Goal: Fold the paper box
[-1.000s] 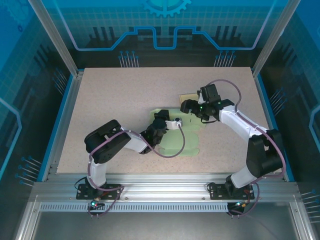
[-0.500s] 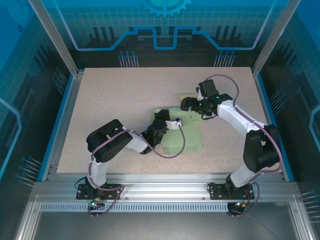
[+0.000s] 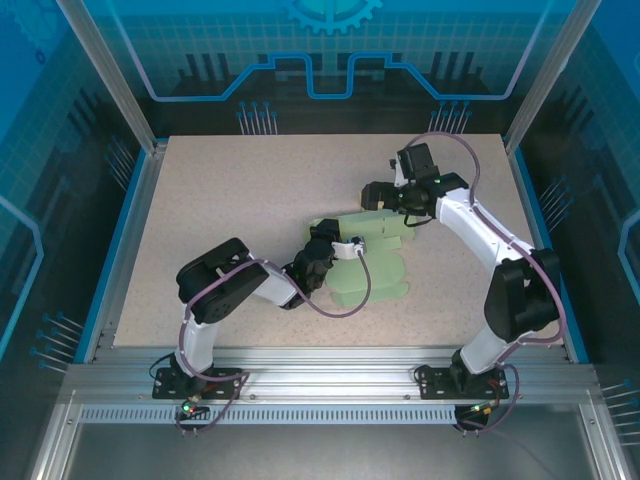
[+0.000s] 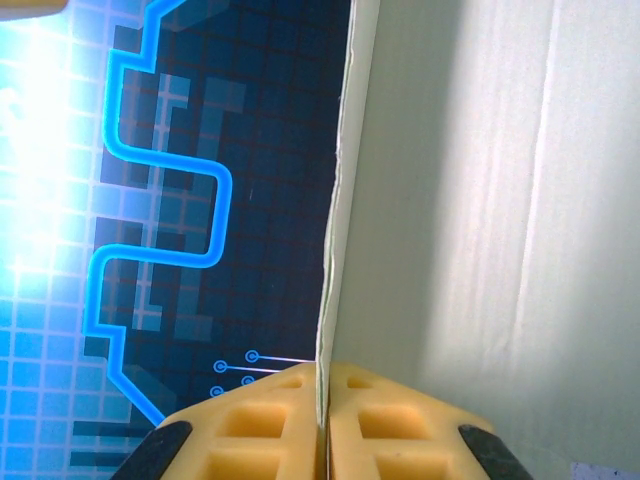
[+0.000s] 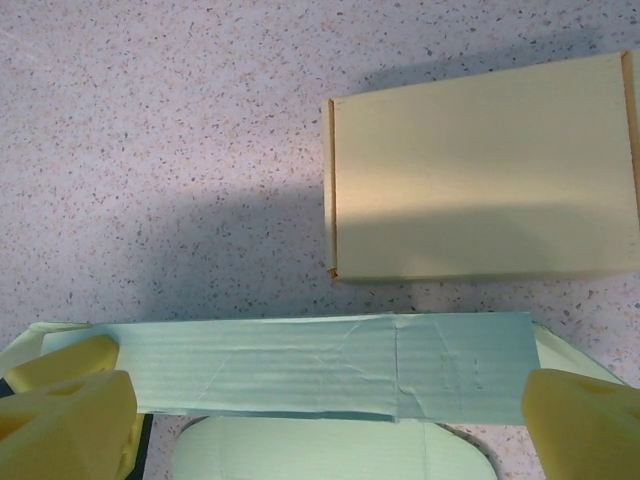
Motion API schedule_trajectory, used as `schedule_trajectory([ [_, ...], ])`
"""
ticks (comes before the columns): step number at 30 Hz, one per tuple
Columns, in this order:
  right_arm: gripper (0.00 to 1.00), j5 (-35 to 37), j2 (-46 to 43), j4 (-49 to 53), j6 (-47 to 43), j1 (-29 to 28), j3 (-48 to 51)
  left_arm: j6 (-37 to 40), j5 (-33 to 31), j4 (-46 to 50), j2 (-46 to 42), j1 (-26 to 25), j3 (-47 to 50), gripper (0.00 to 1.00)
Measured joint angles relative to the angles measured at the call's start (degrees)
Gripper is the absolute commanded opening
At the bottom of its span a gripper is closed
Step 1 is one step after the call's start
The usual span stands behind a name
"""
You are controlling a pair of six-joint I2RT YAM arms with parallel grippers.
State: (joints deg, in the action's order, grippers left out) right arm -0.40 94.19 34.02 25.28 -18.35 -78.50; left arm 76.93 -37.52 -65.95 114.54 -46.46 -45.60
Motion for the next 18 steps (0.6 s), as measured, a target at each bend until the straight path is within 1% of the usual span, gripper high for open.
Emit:
schedule_trajectory([
  [8, 0.99, -1.0, 4.8, -0.1, 0.1, 0.1, 0.0, 0.0, -0.1, 0.1, 0.4, 0.0, -0.8, 0.11],
  [11, 0.95, -1.7, 4.8, -1.2, 0.5, 0.3, 1.4, -0.2, -0.3, 0.2, 0.7, 0.0, -1.1, 0.11],
  [18, 0.93, -4.1, 4.7, -5.7, 2.8, 0.5, 7.6, -0.5, -1.1, 1.4, 1.8, 0.0, -2.1, 0.11],
])
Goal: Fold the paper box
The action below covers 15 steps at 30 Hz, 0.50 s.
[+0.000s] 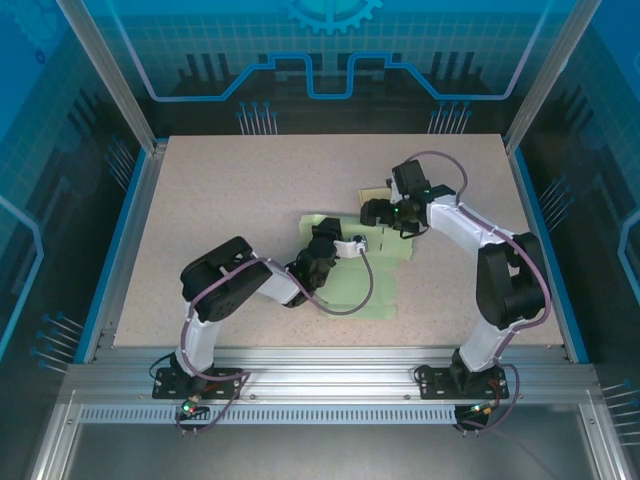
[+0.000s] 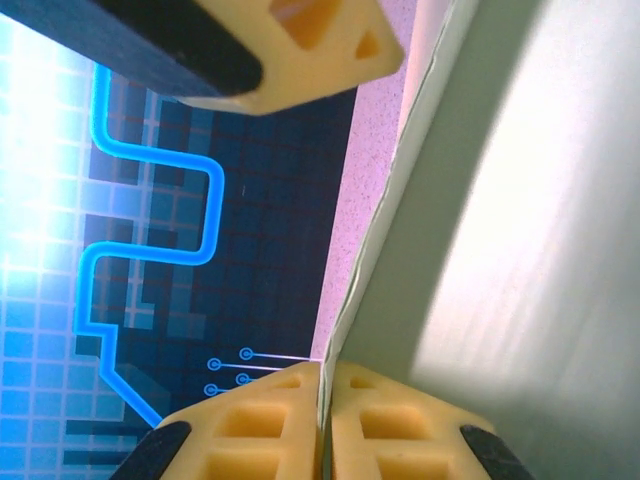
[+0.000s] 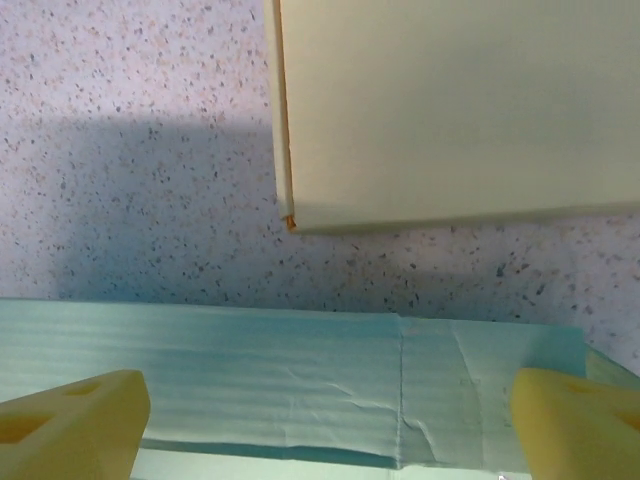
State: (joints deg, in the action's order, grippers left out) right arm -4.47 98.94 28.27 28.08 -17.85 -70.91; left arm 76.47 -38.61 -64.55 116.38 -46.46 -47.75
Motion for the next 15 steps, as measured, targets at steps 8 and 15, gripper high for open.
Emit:
schedule_trajectory([
  [8, 0.84, -0.7, -1.4, -1.8, 3.9, -0.1, 2.3, -0.5, -1.0, 0.9, 0.5, 0.0, -0.1, 0.09],
  [15, 0.9, -2.1, -8.9, -2.0, 6.3, -0.1, 4.9, -0.9, -1.7, -2.3, 0.5, 0.0, -0.1, 0.05],
])
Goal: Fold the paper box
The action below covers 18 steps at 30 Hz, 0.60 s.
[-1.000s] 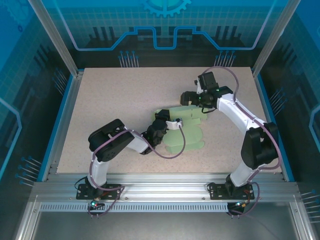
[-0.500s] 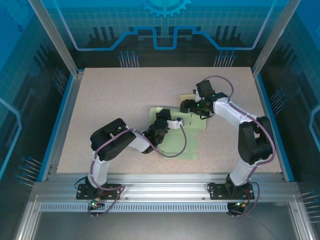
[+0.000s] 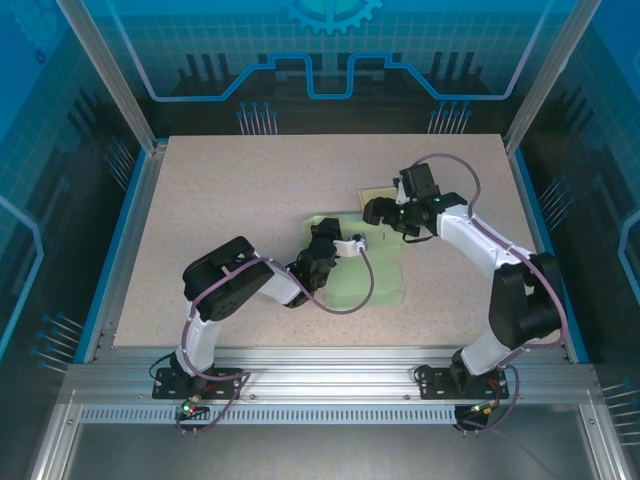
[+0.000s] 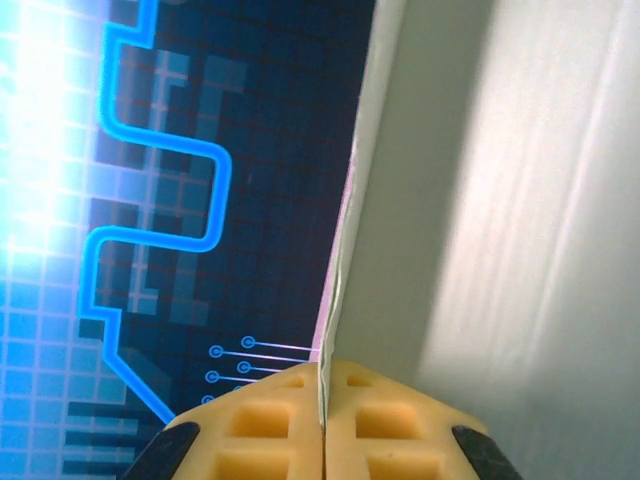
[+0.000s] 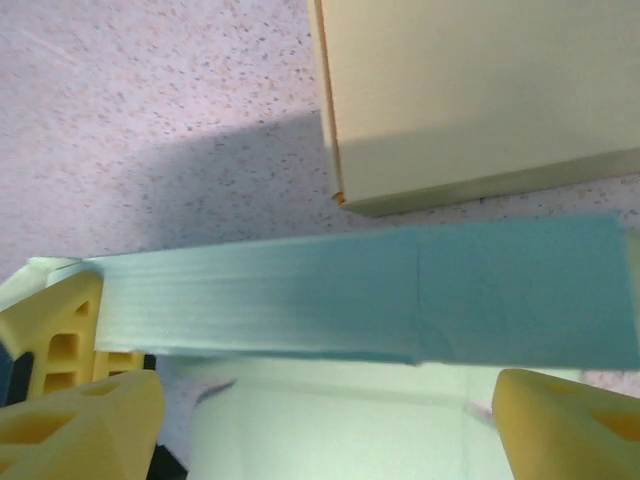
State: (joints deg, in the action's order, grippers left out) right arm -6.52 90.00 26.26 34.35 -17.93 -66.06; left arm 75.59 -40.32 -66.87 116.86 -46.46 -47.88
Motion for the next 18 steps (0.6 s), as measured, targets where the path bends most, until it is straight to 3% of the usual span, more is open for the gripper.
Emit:
schedule_trajectory([
  [13, 1.0, -1.5, -5.6, -0.3, -0.7, 3.7, 4.6, 4.3, 0.3, -9.7, 0.5, -0.2, 0.1, 0.06],
  [18, 1.0, -6.1, -10.1, -4.1, -0.2, 9.1, 7.0, 4.6, 1.1, -10.1, 0.5, -0.2, 0.4, 0.06],
])
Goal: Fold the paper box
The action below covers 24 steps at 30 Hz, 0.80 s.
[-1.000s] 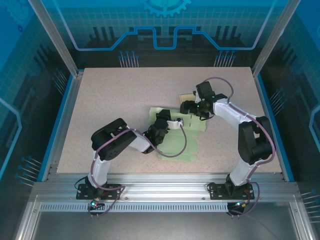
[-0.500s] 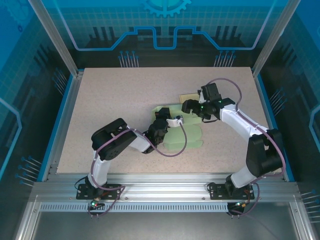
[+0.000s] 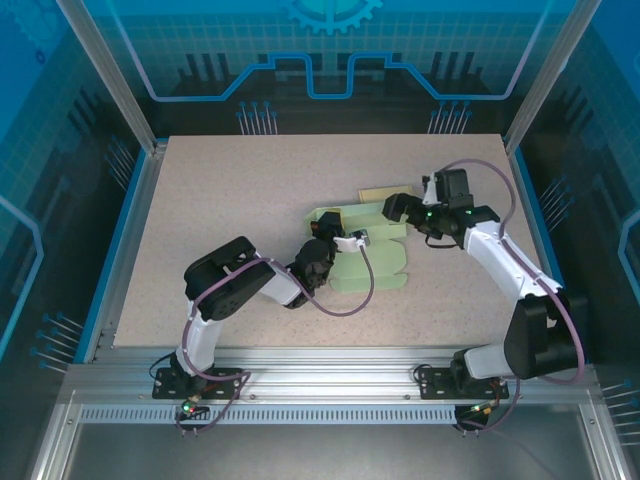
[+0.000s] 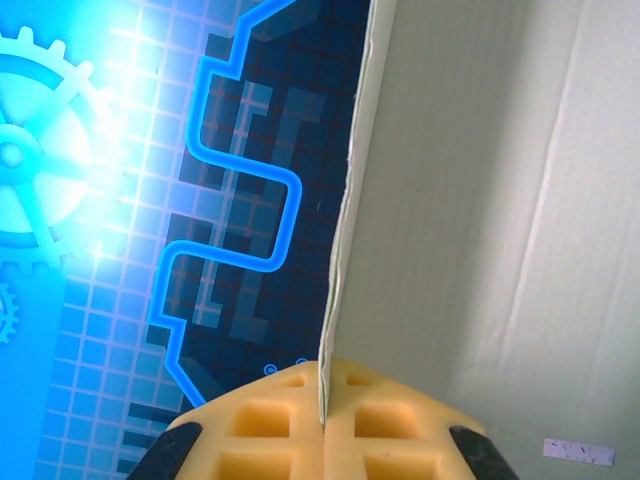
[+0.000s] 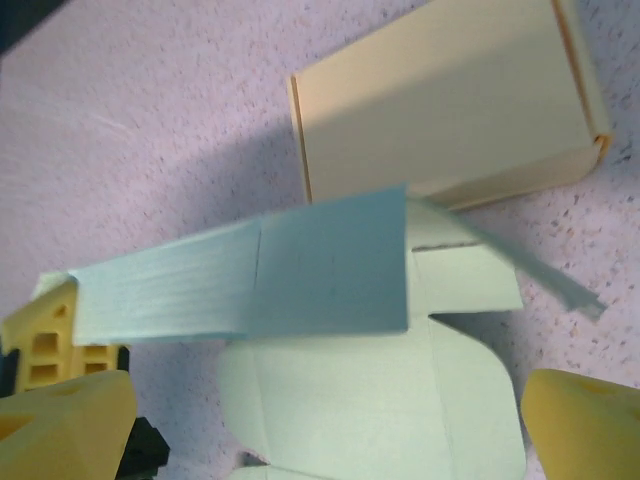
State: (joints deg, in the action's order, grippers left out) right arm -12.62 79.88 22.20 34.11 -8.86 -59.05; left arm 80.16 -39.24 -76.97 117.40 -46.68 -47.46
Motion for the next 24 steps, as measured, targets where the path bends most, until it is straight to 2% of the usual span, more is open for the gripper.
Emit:
schedule_trajectory([
  [10, 1.0, -9.7, 5.8, -7.1, 0.6, 2.3, -0.2, 1.0, 0.7, -0.1, 0.0, -0.2, 0.1, 0.06],
  [11, 0.96, -10.3, 6.3, -7.3, 0.4, 2.5, -0.6, 1.0, 0.7, -0.1, 0.0, -0.3, 0.2, 0.06],
  [13, 0.84, -11.0, 7.3, -7.3, 0.2, 2.8, -2.0, 1.0, 0.7, -0.2, 0.0, -0.4, 0.4, 0.06],
  [15, 0.8, -12.1, 8.3, -7.6, -0.3, 3.1, -3.5, 1.0, 0.7, -0.2, 0.0, -0.5, 0.4, 0.06],
  [21, 0.79, -14.6, 9.1, -8.8, -0.7, 4.1, -4.2, 1.0, 0.6, -0.5, 0.0, -0.5, 0.4, 0.07],
  [24, 0.83, -13.6, 9.1, -7.7, -1.1, 4.1, -4.2, 1.1, 0.6, -0.5, 0.0, -0.5, 0.4, 0.07],
])
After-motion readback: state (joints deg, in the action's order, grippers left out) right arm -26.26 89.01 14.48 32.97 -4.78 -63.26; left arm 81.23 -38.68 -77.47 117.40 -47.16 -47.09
